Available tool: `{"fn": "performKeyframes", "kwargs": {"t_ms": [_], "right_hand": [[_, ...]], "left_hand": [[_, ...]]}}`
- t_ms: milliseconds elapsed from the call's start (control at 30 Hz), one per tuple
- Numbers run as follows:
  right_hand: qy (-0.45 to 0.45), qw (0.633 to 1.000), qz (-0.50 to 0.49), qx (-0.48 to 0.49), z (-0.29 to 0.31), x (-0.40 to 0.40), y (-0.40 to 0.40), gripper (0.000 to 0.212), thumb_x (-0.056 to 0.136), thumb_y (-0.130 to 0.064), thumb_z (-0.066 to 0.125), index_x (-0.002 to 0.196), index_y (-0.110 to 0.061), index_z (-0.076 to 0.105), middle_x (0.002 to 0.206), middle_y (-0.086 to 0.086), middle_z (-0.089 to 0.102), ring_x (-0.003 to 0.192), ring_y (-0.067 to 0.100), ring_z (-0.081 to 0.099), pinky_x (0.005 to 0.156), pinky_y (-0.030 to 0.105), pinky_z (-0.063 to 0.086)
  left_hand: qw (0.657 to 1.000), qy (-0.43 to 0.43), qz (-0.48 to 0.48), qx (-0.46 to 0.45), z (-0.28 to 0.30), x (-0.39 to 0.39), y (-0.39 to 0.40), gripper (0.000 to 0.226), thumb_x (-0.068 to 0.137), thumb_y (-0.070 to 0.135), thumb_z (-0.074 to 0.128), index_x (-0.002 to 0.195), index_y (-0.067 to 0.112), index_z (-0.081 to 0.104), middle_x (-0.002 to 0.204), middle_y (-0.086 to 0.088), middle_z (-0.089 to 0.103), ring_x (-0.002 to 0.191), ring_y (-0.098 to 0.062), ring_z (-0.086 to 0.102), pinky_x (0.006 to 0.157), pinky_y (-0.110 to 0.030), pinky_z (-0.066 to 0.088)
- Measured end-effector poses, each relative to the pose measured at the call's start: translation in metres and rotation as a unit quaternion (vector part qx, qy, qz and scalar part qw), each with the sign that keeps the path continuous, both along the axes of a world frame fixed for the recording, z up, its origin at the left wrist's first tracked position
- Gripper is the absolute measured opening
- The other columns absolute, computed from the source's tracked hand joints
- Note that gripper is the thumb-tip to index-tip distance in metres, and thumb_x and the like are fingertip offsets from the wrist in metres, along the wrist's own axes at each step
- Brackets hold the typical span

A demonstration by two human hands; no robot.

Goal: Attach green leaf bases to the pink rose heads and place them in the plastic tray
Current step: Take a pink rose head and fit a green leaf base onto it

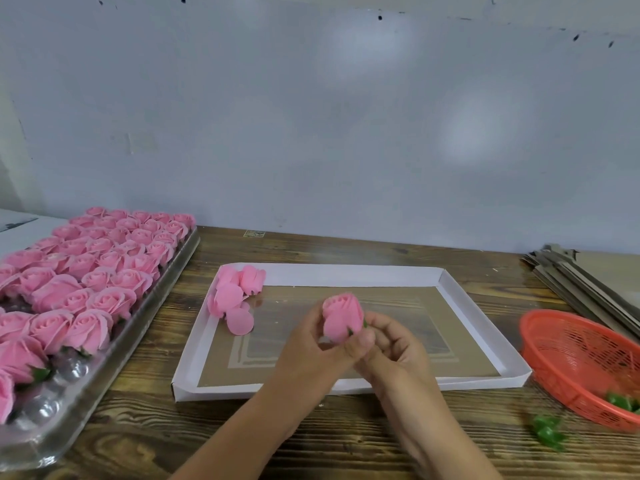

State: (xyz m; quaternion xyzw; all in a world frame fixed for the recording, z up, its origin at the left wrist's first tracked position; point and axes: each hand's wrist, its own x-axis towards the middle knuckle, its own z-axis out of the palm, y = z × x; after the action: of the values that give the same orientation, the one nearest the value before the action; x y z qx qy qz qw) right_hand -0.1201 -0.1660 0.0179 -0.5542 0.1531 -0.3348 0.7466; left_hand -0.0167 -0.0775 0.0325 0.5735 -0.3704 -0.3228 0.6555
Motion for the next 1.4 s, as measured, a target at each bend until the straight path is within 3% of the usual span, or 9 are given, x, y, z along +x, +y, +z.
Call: {"fn": "performKeyframes", "kwargs": {"t_ms": [200, 300, 433, 600, 767, 867, 1067, 1200, 1400], "right_hand": [[0.034, 0.996, 0.022, -0.076, -0.002, 0.004, 0.011, 0.032, 0.084, 0.012, 0.067, 0.110, -0.007, 0.069, 0.105, 0.012, 0.075, 0.102, 0.026, 0.071, 0.086, 0.031, 0.058], [0.051, 0.994, 0.047, -0.085, 0.000, 0.003, 0.012, 0.032, 0.084, 0.008, 0.067, 0.112, -0.007, 0.071, 0.107, 0.013, 0.074, 0.104, 0.026, 0.070, 0.090, 0.033, 0.057], [0.060, 0.982, 0.173, 0.041, 0.008, -0.004, 0.010, 0.028, 0.084, -0.010, 0.067, 0.110, -0.001, 0.071, 0.104, 0.022, 0.067, 0.091, 0.027, 0.068, 0.079, 0.029, 0.055], [0.036, 0.935, 0.290, 0.201, 0.011, -0.006, 0.008, 0.040, 0.084, -0.009, 0.069, 0.122, 0.000, 0.065, 0.104, 0.023, 0.063, 0.079, 0.025, 0.066, 0.068, 0.027, 0.056], [0.073, 0.966, 0.203, 0.144, 0.003, -0.003, 0.008, 0.056, 0.069, -0.016, 0.086, 0.121, -0.007, 0.066, 0.103, 0.020, 0.070, 0.088, 0.026, 0.071, 0.076, 0.029, 0.059], [0.074, 0.980, 0.155, 0.103, 0.002, -0.002, 0.010, 0.042, 0.069, -0.014, 0.085, 0.108, -0.004, 0.072, 0.097, 0.016, 0.072, 0.088, 0.024, 0.071, 0.078, 0.027, 0.058], [0.034, 0.960, 0.191, 0.204, 0.002, -0.002, 0.011, 0.043, 0.081, -0.003, 0.073, 0.123, 0.003, 0.063, 0.087, 0.012, 0.063, 0.068, 0.017, 0.061, 0.062, 0.023, 0.056], [0.016, 0.944, 0.230, 0.236, 0.005, -0.002, 0.013, 0.037, 0.076, -0.006, 0.073, 0.113, -0.011, 0.074, 0.084, 0.009, 0.062, 0.061, 0.015, 0.060, 0.057, 0.021, 0.054], [-0.011, 0.920, 0.266, 0.288, 0.007, -0.006, 0.012, 0.047, 0.081, 0.000, 0.067, 0.124, -0.019, 0.070, 0.092, 0.014, 0.062, 0.062, 0.017, 0.060, 0.057, 0.023, 0.055]], "left_hand": [[0.997, 0.046, 0.057, -0.009, 0.002, -0.003, 0.000, 0.056, 0.054, 0.058, 0.077, 0.100, 0.026, 0.077, 0.091, 0.003, 0.078, 0.085, -0.009, 0.074, 0.066, -0.015, 0.055], [0.998, 0.047, 0.039, 0.009, 0.003, -0.003, 0.002, 0.053, 0.057, 0.059, 0.077, 0.096, 0.023, 0.080, 0.090, -0.001, 0.078, 0.085, -0.012, 0.074, 0.067, -0.017, 0.055], [0.998, 0.026, -0.041, 0.031, 0.008, 0.004, 0.007, 0.030, 0.076, 0.055, 0.073, 0.091, 0.030, 0.079, 0.100, 0.000, 0.077, 0.093, -0.015, 0.074, 0.071, -0.031, 0.058], [0.992, 0.064, -0.106, -0.004, 0.010, 0.005, 0.012, 0.027, 0.087, 0.043, 0.067, 0.087, 0.018, 0.078, 0.105, -0.007, 0.077, 0.098, -0.021, 0.073, 0.080, -0.028, 0.058], [0.998, 0.011, 0.050, -0.023, 0.008, 0.006, 0.004, 0.035, 0.092, 0.040, 0.063, 0.064, 0.020, 0.069, 0.081, -0.010, 0.073, 0.080, -0.017, 0.071, 0.072, -0.025, 0.059], [0.995, -0.012, 0.094, -0.039, 0.007, 0.001, 0.000, 0.035, 0.095, 0.027, 0.062, 0.061, 0.021, 0.066, 0.071, -0.007, 0.070, 0.073, -0.013, 0.069, 0.064, -0.020, 0.055], [0.997, -0.020, 0.052, -0.062, 0.006, 0.000, 0.002, 0.037, 0.090, 0.047, 0.066, 0.069, 0.016, 0.066, 0.076, -0.013, 0.067, 0.074, -0.016, 0.064, 0.070, -0.023, 0.054], [0.996, -0.050, 0.044, -0.062, 0.005, 0.001, 0.001, 0.029, 0.092, 0.038, 0.062, 0.070, 0.020, 0.066, 0.073, -0.009, 0.066, 0.070, -0.011, 0.060, 0.065, -0.018, 0.050], [0.997, -0.060, 0.009, -0.055, 0.006, 0.000, 0.005, 0.035, 0.101, 0.028, 0.051, 0.071, 0.024, 0.067, 0.072, 0.005, 0.069, 0.070, -0.003, 0.064, 0.062, -0.013, 0.050]]}}
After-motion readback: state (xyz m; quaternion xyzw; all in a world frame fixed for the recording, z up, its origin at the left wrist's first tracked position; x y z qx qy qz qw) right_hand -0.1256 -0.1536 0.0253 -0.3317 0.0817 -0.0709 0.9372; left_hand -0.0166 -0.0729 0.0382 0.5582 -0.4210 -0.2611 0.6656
